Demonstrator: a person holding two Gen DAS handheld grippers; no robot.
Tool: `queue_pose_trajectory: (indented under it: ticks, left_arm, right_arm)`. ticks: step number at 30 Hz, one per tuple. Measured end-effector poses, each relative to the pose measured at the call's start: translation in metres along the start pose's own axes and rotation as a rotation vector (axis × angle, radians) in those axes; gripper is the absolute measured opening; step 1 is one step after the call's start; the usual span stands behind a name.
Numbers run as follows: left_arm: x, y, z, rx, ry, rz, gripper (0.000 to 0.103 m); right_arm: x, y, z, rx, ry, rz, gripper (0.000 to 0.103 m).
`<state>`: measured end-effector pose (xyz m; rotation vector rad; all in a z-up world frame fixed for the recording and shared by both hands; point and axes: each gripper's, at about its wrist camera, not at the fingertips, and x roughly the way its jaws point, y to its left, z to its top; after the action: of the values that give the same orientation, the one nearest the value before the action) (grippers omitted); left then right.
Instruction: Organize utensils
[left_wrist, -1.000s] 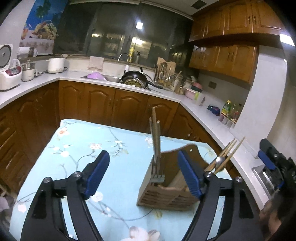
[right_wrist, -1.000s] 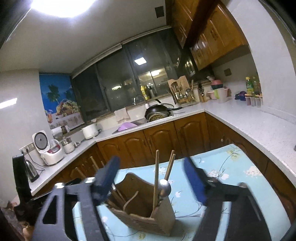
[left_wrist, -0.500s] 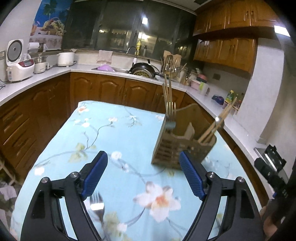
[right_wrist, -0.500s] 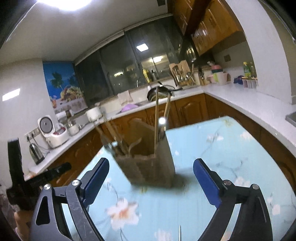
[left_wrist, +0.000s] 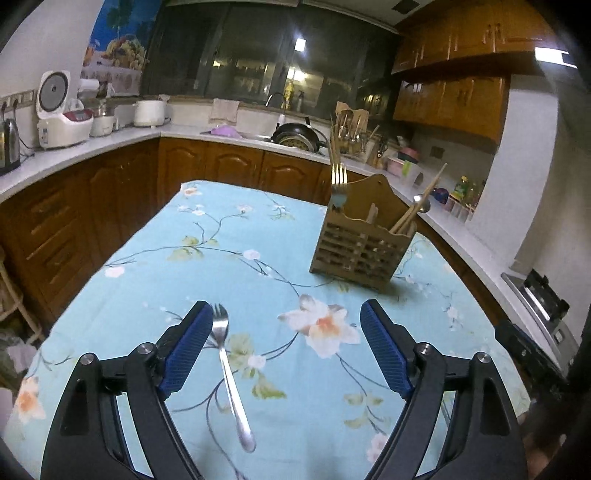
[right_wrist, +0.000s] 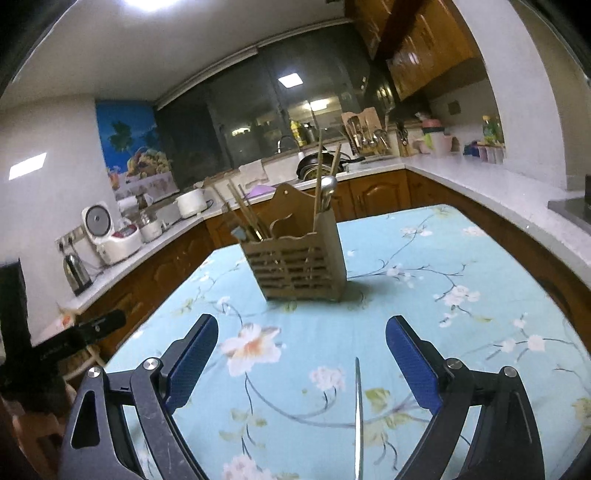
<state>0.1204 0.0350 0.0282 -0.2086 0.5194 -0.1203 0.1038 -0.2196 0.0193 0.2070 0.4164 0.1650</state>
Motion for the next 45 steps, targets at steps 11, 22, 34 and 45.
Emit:
queue_pose_trajectory:
  ticks: [11,22,34,45]
  left_arm:
    - [-0.059,-0.011,-0.003,0.07,-0.187,0.023,0.103]
    - [-0.049,-0.016,-0.058,0.157,-0.119,0.094,0.103]
    - [-0.051,-0.023,-0.076,0.2,-0.121,0.129,0.103]
    - [-0.057,-0.028,-0.074,0.206,-0.13,0.141,0.103]
  right_arm:
    - [-0.075,0.024,0.009,-0.152,-0.201,-0.007,0.103]
    - [-0.066,0.025,-0.049,-0.181,-0.146,-0.072,0.103]
    - [-0.074,0.012,-0.062,-0.152,-0.174,-0.088,0.103]
    - [-0.083,-0.002,-0.06,-0.124,-0.193,-0.102,0.103]
